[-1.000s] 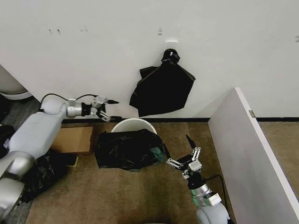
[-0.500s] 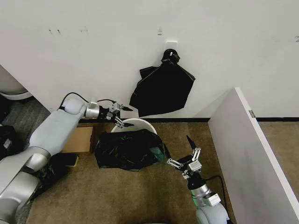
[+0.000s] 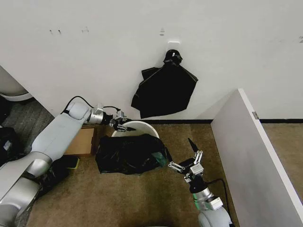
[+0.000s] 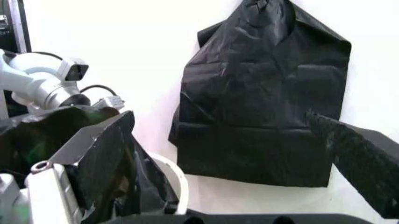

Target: Place the garbage bag over the trash bin.

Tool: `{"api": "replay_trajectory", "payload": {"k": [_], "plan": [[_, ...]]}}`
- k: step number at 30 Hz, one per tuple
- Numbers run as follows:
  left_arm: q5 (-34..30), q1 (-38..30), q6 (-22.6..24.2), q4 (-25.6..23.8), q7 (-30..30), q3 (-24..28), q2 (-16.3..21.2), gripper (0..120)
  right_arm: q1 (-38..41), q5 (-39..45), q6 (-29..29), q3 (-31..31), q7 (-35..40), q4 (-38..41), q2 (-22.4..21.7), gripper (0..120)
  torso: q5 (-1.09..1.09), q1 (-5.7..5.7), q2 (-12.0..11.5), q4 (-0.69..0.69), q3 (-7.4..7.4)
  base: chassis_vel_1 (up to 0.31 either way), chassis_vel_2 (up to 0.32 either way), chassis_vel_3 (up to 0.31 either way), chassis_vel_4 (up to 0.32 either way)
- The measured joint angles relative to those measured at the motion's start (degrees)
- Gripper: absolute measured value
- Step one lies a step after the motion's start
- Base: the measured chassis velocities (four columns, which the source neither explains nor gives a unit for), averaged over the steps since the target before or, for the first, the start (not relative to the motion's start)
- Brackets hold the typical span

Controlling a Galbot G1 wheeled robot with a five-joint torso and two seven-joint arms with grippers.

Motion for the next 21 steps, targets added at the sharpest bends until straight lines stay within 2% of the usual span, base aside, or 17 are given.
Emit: {"api": "replay_trajectory", "payload": {"k": [2, 5, 9, 12, 15, 16, 20, 21], "plan": [[-0.2, 0.7, 0.6, -0.6, -1.2, 0.0, 0.6, 12, -0.1, -0.1, 0.0, 0.0, 0.0, 0.0, 0.0, 100, 0.00, 0.00, 0.0, 0.01, 0.00, 0.000, 0.000, 0.000, 0.000], [-0.6, 1.4, 1.3, -1.2, -2.8, -0.2, 1.2, 7, -0.1, -0.1, 0.0, 0.0, 0.0, 0.1, 0.0, 100, 0.00, 0.00, 0.0, 0.00, 0.00, 0.000, 0.000, 0.000, 0.000], [-3.7, 3.5, 3.2, -2.9, -6.4, -1.0, 2.7, 7, -0.2, -0.1, 0.1, 0.1, 0.1, 0.2, -0.1, 100, 0.02, 0.00, 0.0, 0.01, 0.00, 0.000, 0.000, 0.000, 0.000], [-13.0, 8.2, 7.1, -7.4, -13.2, -3.7, 5.0, 6, 0.0, -0.1, 0.1, 0.0, 0.1, 0.2, -0.2, 100, -0.05, 0.00, 0.0, 0.02, 0.00, 0.000, 0.000, 0.000, 0.000], [-22.5, 13.9, 11.0, -13.3, -20.4, -5.7, 7.6, 5, 0.3, -0.2, 0.1, -0.2, 0.1, 0.0, -0.3, 100, 0.01, 0.00, 0.0, 0.01, 0.00, 0.000, 0.000, 0.000, 0.000], [-22.5, 13.9, 11.0, -13.3, -20.4, -5.7, 7.6, 5, 0.3, -0.2, 0.1, -0.2, 0.1, 0.0, -0.3, 100, 0.01, 0.00, 0.0, 0.01, 0.00, 0.000, 0.000, 0.000, 0.000], [-33.4, 21.8, 15.6, -21.8, -30.5, -8.5, 10.3, 5, 0.9, -0.5, -0.1, -0.7, 0.1, -0.7, -0.3, 100, -0.01, 0.00, 0.0, 0.04, 0.00, 0.000, 0.000, 0.000, 0.000], [-34.3, 22.4, 16.0, -22.6, -31.6, -8.8, 10.5, 5, 0.9, -0.5, -0.1, -0.8, 0.1, -0.7, -0.3, 100, 0.00, 0.00, 0.0, 0.04, 0.00, 0.000, 0.000, 0.000, 0.000]]}}
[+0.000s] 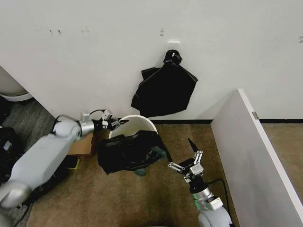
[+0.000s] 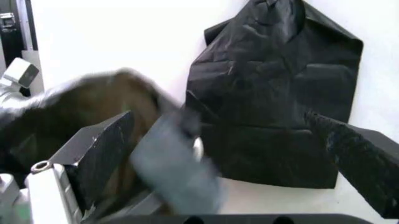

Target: Place the garbage bag over the trash bin.

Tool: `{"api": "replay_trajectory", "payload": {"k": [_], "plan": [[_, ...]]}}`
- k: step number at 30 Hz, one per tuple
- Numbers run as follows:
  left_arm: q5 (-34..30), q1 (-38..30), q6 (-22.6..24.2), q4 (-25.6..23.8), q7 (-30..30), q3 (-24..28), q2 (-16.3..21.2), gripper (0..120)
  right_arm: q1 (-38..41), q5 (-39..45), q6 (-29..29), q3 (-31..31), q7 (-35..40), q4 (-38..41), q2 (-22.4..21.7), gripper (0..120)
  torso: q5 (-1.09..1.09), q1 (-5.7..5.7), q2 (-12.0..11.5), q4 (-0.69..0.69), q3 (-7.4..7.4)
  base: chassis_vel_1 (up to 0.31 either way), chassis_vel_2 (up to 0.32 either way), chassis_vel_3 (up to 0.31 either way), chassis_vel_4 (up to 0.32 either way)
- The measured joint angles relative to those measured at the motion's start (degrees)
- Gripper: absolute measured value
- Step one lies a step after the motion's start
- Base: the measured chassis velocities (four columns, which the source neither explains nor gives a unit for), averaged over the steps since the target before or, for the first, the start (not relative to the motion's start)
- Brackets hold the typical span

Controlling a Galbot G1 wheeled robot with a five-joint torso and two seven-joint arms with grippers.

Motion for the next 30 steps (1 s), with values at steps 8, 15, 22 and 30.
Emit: {"api": "replay_trajectory", "payload": {"k": [8, 15, 22, 30], "plan": [[-8.7, 11.2, 4.5, -15.4, -24.9, -5.1, -0.7, 5, 0.4, -0.6, -0.2, -1.0, -0.2, -0.3, 0.5, 100, -0.02, 0.00, 0.0, -0.06, 0.00, 0.000, 0.000, 0.000, 0.000], [-10.8, 25.3, 3.3, -32.2, -40.2, -9.0, -2.6, 5, 0.1, -0.6, -0.2, -0.8, -0.1, 0.7, 0.4, 100, 0.01, 0.00, 0.0, 0.00, 0.00, 0.000, 0.000, 0.000, 0.000], [-7.4, 39.9, -6.7, -41.0, -52.7, -8.6, -5.3, 5, -0.2, -0.2, -0.2, -0.1, 1.0, 1.4, 0.1, 100, 0.01, 0.00, 0.0, 0.01, -0.01, 0.000, 0.000, 0.000, 0.000], [1.3, 47.5, -12.8, -42.5, -62.9, -8.0, -8.2, 5, 0.3, -0.2, -0.2, -0.9, 0.9, 0.6, 0.2, 100, 0.01, 0.00, 0.0, -0.02, 0.00, 0.000, 0.000, 0.000, 0.000]]}}
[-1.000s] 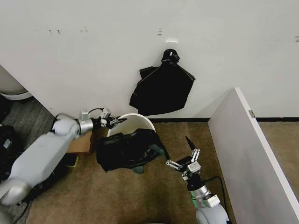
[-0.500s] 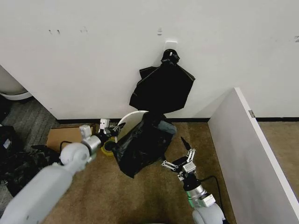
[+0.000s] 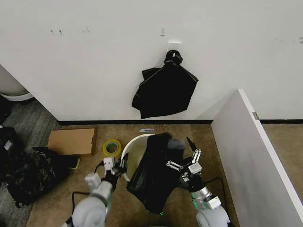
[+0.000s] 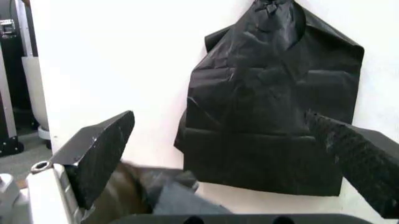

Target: Place the garbage bag over the trash bin.

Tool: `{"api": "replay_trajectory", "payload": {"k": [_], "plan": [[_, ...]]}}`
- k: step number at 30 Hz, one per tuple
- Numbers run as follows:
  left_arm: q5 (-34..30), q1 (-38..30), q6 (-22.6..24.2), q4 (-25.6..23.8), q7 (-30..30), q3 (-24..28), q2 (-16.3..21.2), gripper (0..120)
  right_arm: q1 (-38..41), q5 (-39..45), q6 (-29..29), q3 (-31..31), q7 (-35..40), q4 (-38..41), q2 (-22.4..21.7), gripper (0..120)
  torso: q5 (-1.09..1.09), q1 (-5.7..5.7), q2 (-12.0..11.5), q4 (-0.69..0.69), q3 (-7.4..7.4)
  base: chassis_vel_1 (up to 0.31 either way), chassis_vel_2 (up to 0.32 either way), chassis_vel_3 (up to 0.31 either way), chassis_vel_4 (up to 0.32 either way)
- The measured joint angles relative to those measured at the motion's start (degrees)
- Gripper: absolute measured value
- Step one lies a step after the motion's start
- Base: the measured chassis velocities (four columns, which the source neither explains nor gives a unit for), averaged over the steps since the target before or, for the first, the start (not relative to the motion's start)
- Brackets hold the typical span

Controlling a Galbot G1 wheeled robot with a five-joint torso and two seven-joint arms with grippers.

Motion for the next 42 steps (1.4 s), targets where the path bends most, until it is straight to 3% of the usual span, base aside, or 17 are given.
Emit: {"api": "replay_trajectory", "payload": {"k": [7, 12, 25, 28, 35, 42], "plan": [[1.9, 1.2, -4.8, -1.2, -4.2, 0.2, -2.4, 5, 0.2, 0.0, 0.0, -0.1, -0.1, -0.2, -0.1, 100, 0.00, 0.00, 0.0, -0.01, 0.00, 0.000, 0.000, 0.000, 0.000], [2.3, 0.4, -9.4, 3.9, -3.3, 0.3, -6.5, 5, -0.1, 0.0, 0.2, -0.1, -0.2, -0.2, -0.1, 100, -0.01, 0.01, 0.0, -0.01, 0.00, 0.000, 0.000, 0.000, 0.000], [1.1, -1.2, -10.0, 8.2, -4.7, 0.4, -13.1, 5, -0.5, -0.1, 0.4, 0.0, -0.4, 0.0, -0.3, 100, 0.02, 0.00, 0.0, 0.01, 0.00, 0.000, 0.000, 0.000, 0.000], [1.0, -1.2, -9.8, 7.4, -5.2, 0.6, -13.8, 15, -0.4, -0.1, 0.5, 0.0, -0.5, 0.0, -0.4, 100, 0.01, 0.00, 0.0, -0.04, 0.00, 0.000, 0.000, 0.000, 0.000], [0.8, -0.6, -9.4, 4.9, -6.0, 0.4, -13.9, 38, -0.3, -0.2, 0.6, -0.1, -0.7, -0.4, -0.4, 100, -0.01, 0.01, 0.0, -0.02, 0.01, 0.000, 0.000, 0.000, 0.000], [1.0, 1.6, -9.3, 1.2, -6.5, -0.2, -11.8, 65, 0.0, -0.3, 0.6, -0.3, -0.9, -0.6, 0.0, 100, -0.02, 0.01, 0.0, -0.01, 0.01, 0.000, 0.000, 0.000, 0.000]]}}
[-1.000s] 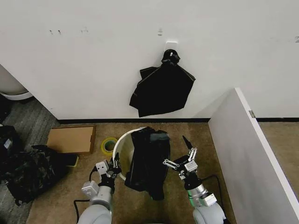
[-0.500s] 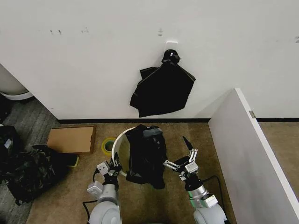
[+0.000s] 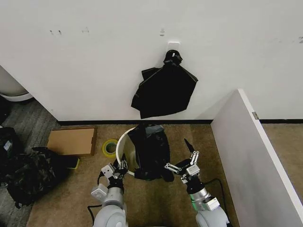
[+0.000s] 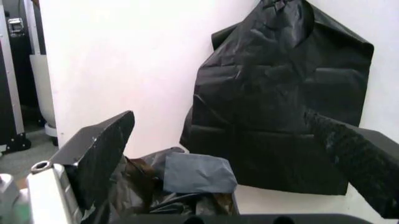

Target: Place the garbage bag over the trash bin.

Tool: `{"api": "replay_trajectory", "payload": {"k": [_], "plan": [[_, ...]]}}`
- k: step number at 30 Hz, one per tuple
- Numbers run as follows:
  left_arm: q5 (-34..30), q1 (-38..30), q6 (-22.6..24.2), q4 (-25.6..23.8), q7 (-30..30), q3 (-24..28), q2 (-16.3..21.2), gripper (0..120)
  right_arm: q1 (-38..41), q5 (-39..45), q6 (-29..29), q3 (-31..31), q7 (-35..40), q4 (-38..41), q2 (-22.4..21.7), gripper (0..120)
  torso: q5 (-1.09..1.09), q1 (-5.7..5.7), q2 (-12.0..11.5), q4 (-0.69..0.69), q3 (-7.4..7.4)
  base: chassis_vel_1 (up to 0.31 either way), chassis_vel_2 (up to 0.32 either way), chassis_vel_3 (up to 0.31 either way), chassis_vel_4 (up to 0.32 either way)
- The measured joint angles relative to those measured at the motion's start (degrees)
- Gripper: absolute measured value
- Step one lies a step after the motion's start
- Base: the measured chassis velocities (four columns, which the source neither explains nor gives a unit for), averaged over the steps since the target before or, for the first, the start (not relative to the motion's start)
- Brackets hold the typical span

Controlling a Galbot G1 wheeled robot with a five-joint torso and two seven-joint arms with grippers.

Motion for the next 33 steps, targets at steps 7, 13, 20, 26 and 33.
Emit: {"api": "replay_trajectory", "payload": {"k": [7, 13, 20, 26, 33], "plan": [[2.2, 3.7, 0.2, -8.0, -0.8, -1.8, 4.3, 90, 0.1, -0.1, 0.0, -0.1, -0.1, -0.1, 0.1, 100, -0.02, 0.00, 0.0, 0.01, 0.00, 0.000, 0.000, 0.000, 0.000], [-0.3, 3.7, 4.1, -16.3, -0.6, -3.9, 8.4, 100, 0.3, -0.1, -0.2, 0.1, -0.1, -0.2, 0.0, 100, 0.01, 0.00, 0.0, 0.01, -0.01, 0.000, 0.000, 0.000, 0.000], [-6.6, -2.8, 11.1, -14.8, 2.5, -2.2, 11.4, 100, 1.0, -0.4, -1.5, 1.4, 2.0, -0.3, -0.2, 100, -0.01, 0.00, 0.0, -0.01, -0.01, 0.000, 0.000, 0.000, 0.000], [-12.1, -8.3, 16.8, -12.1, 1.0, 0.4, 11.2, 100, 1.3, -6.3, -3.1, 3.7, 6.9, -0.4, -1.5, 100, 0.00, 0.00, 0.0, 0.00, 0.00, 0.000, 0.000, 0.000, 0.000], [-15.0, -12.4, 21.9, -10.7, 0.0, 1.1, 11.7, 96, 1.3, -8.5, -4.0, 4.7, 7.6, 0.5, -1.9, 100, 0.01, 0.00, 0.0, 0.00, -0.01, 0.000, 0.000, 0.000, 0.000]]}}
